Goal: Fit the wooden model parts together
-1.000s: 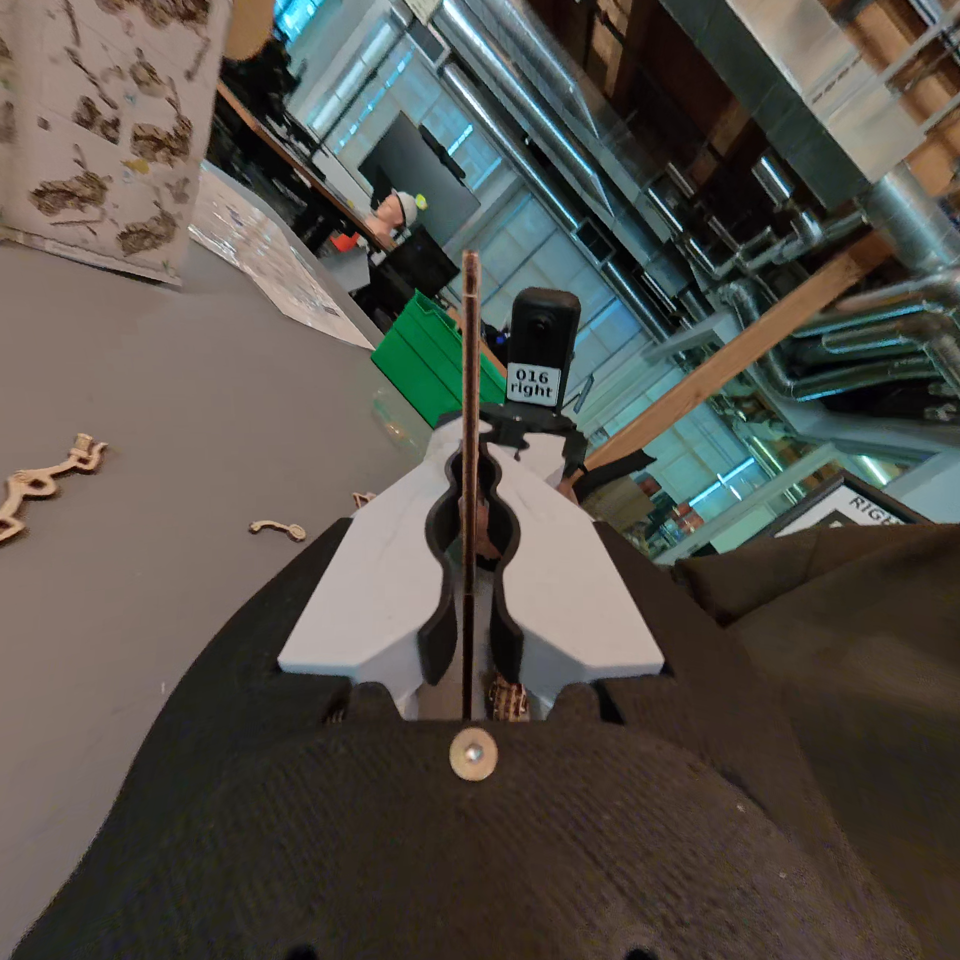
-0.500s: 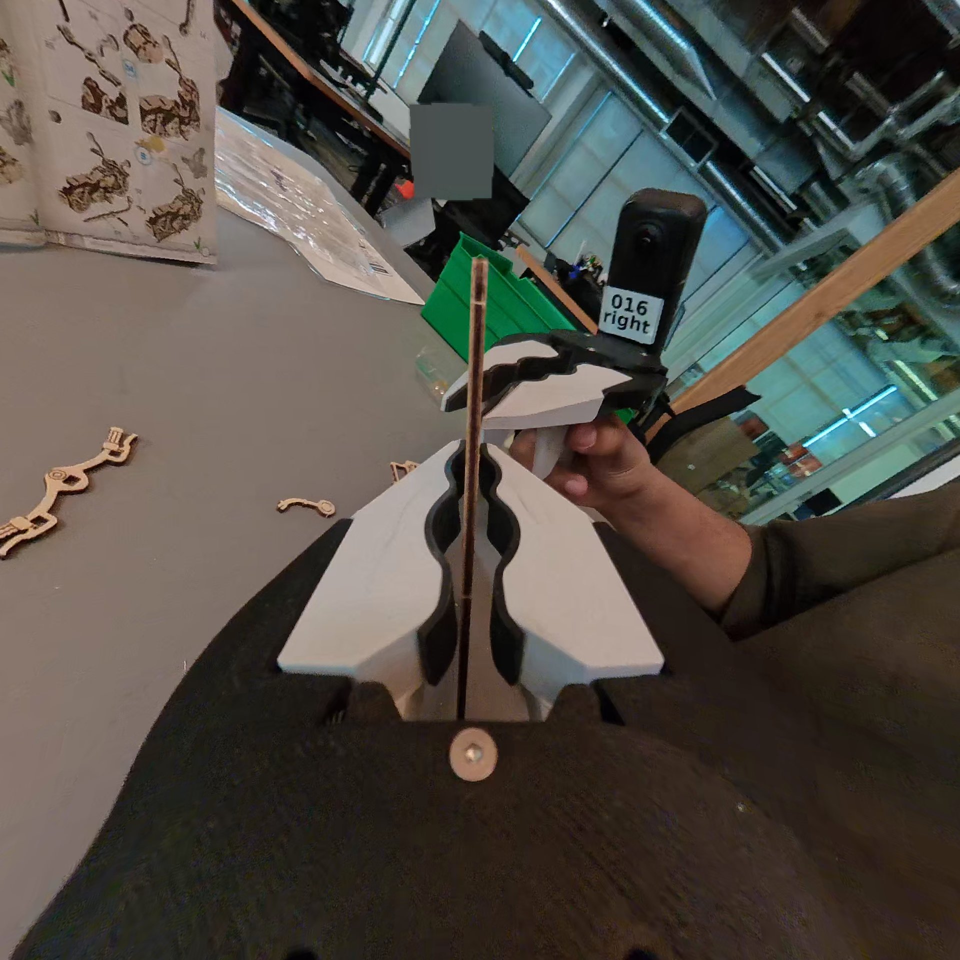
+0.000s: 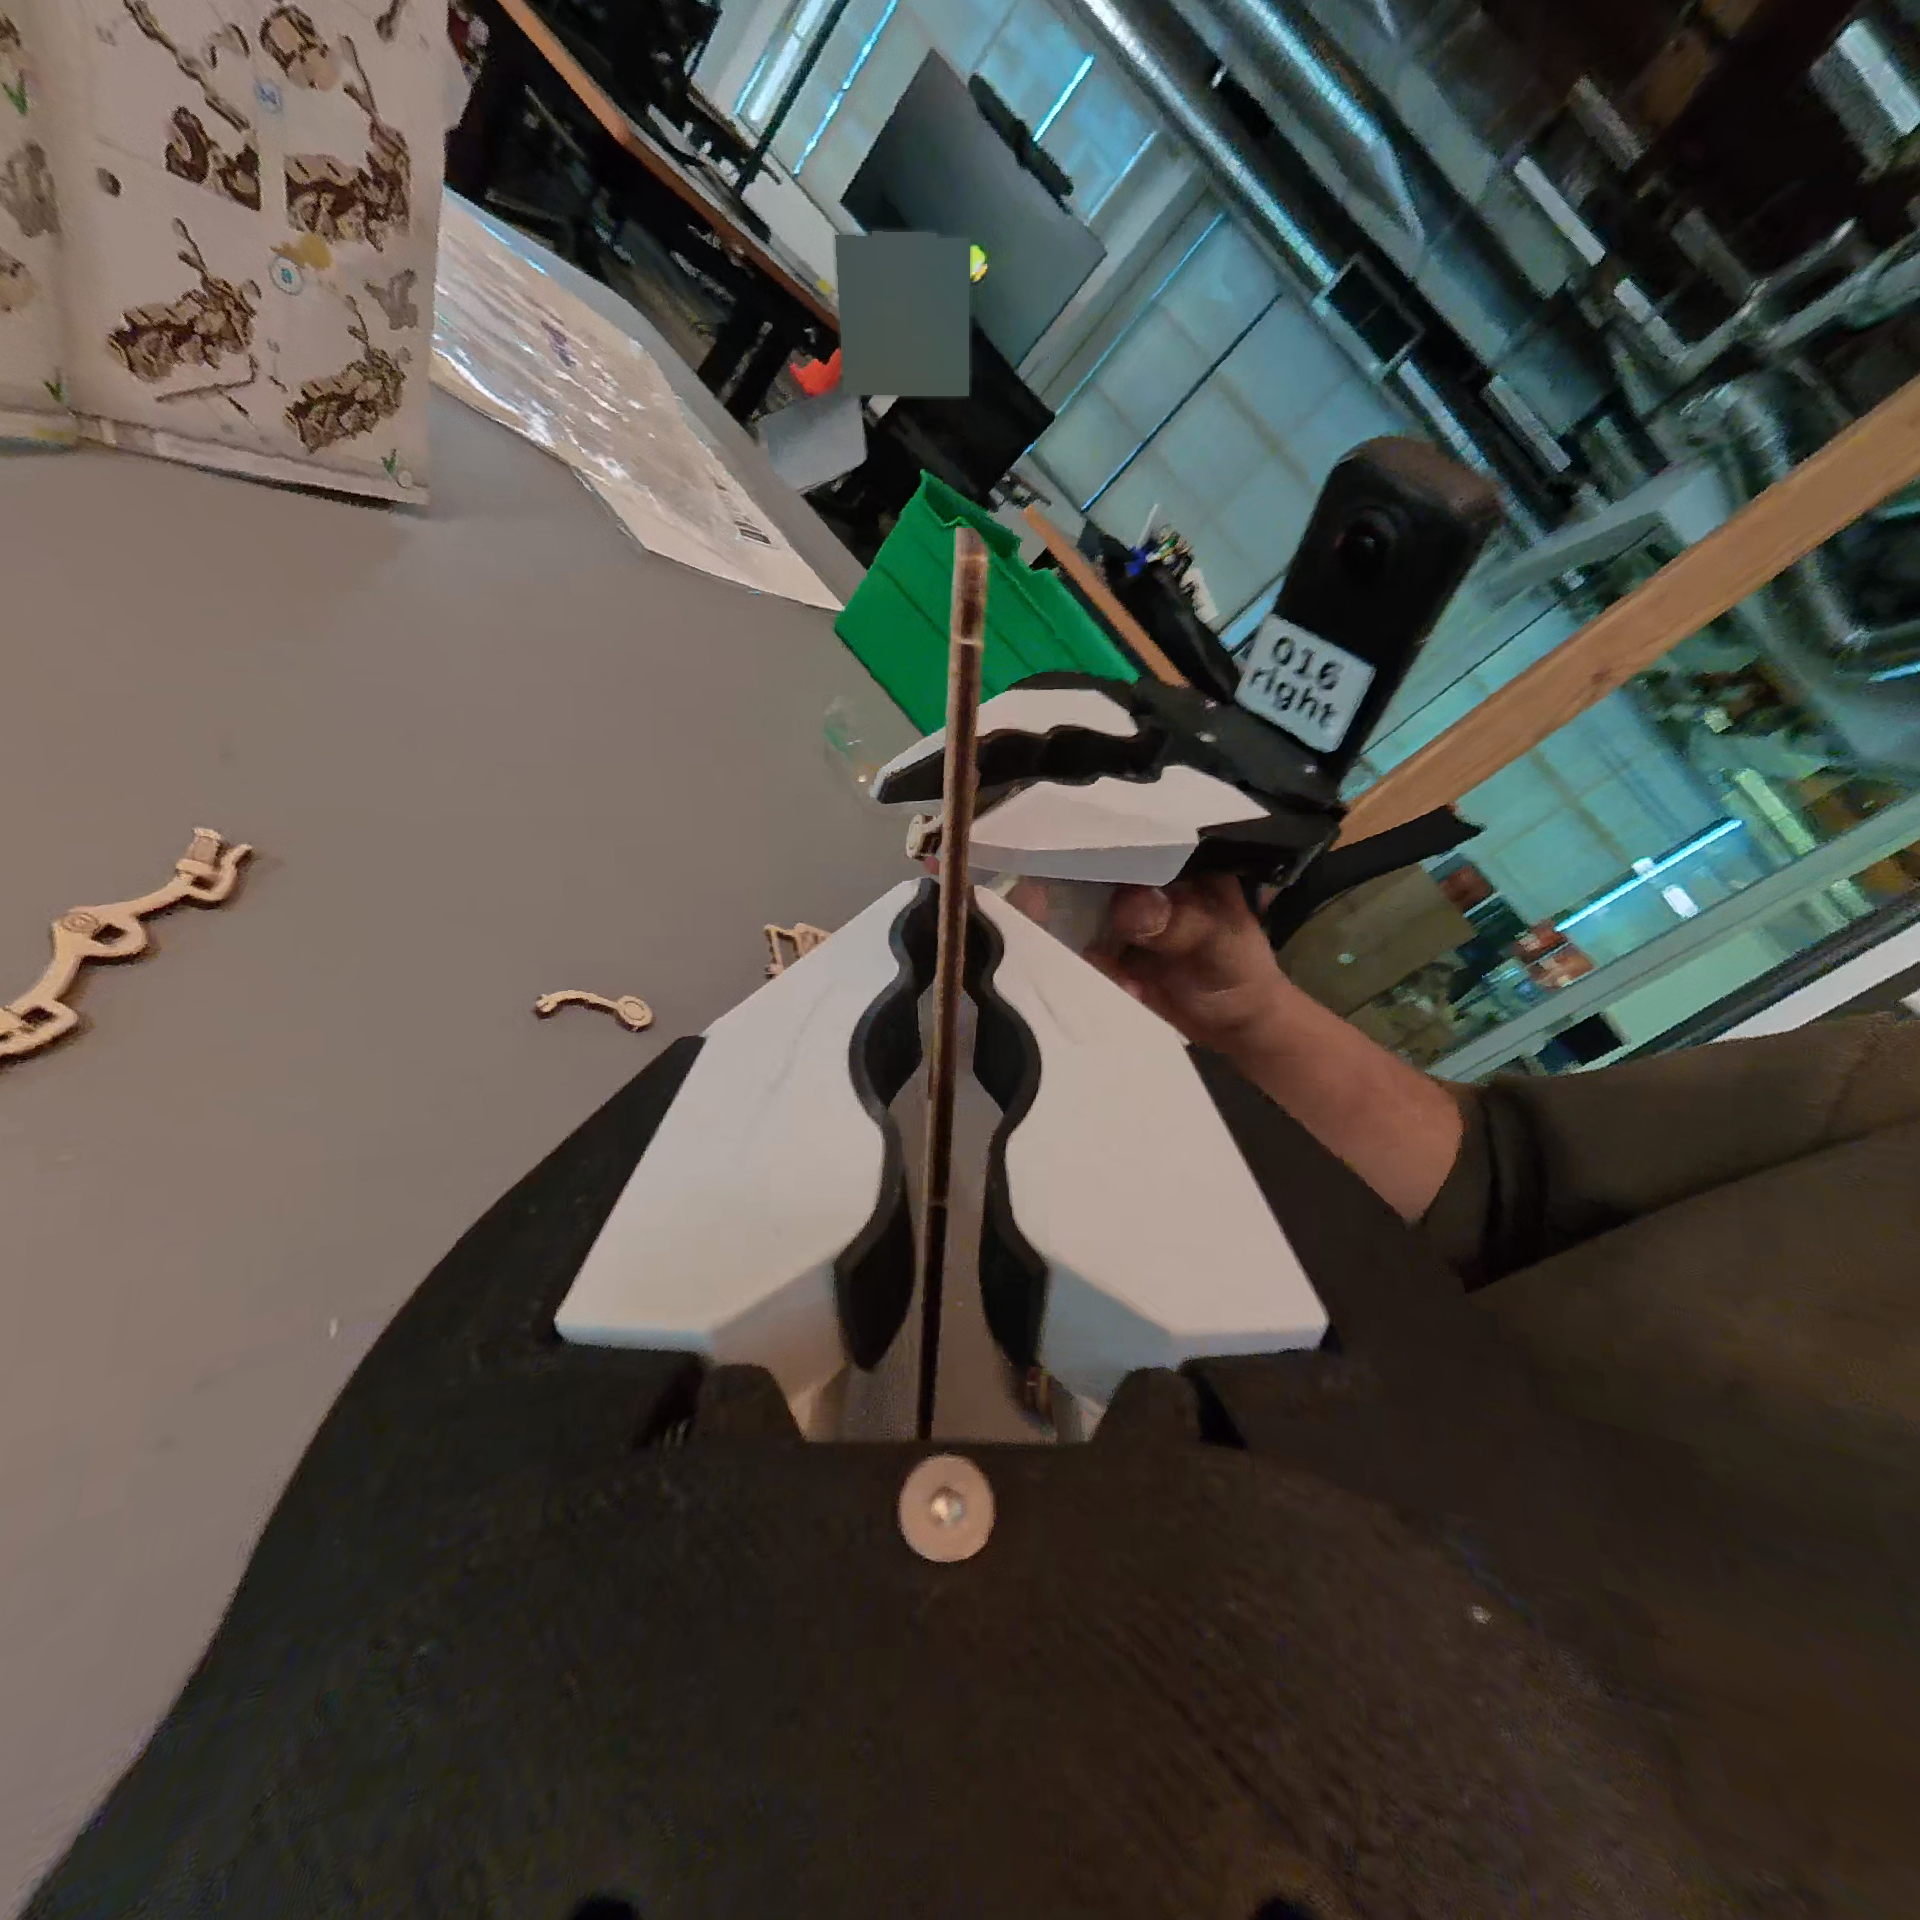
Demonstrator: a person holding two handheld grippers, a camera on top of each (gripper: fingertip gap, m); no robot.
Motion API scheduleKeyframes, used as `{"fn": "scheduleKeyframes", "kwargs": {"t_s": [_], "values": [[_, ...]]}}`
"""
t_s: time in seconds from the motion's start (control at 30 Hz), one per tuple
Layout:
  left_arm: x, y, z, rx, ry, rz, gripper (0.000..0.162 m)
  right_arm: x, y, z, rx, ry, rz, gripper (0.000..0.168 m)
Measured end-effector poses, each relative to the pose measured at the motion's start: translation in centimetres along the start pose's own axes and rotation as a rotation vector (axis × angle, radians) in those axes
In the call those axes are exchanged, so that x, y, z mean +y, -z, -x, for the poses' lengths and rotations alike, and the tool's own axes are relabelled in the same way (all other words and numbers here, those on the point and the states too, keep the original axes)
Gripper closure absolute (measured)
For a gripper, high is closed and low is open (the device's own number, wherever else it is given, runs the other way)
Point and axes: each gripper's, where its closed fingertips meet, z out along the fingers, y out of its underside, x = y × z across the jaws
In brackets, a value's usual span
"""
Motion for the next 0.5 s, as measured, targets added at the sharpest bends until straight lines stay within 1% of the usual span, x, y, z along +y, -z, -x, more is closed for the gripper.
{"fn": "scheduleKeyframes", "kwargs": {"t_s": [0.03,0.1,0.23,0.33,0.43,0.5], "values": [[-0.1,0.0,0.0,0.023,0.037,-0.013,0.162,-0.1,0.1,0.0,-0.023,-0.034,-0.018,0.153],[-0.4,0.2,0.1,0.051,0.09,-0.039,0.162,-0.7,0.3,0.2,-0.061,-0.086,-0.06,0.146],[-0.7,0.6,0.1,0.084,0.119,-0.059,0.162,-1.5,0.9,0.0,-0.106,-0.161,-0.113,0.143],[-1.4,1.1,-1.0,0.206,0.196,-0.098,0.162,-1.9,1.3,0.3,-0.176,-0.208,-0.163,0.139],[-2.0,1.6,-1.9,0.347,0.308,-0.134,0.162,-2.7,1.9,0.7,-0.267,-0.268,-0.229,0.145],[-2.1,1.9,-2.7,0.432,0.356,-0.134,0.162,-3.1,2.4,0.8,-0.311,-0.298,-0.262,0.155]]}}
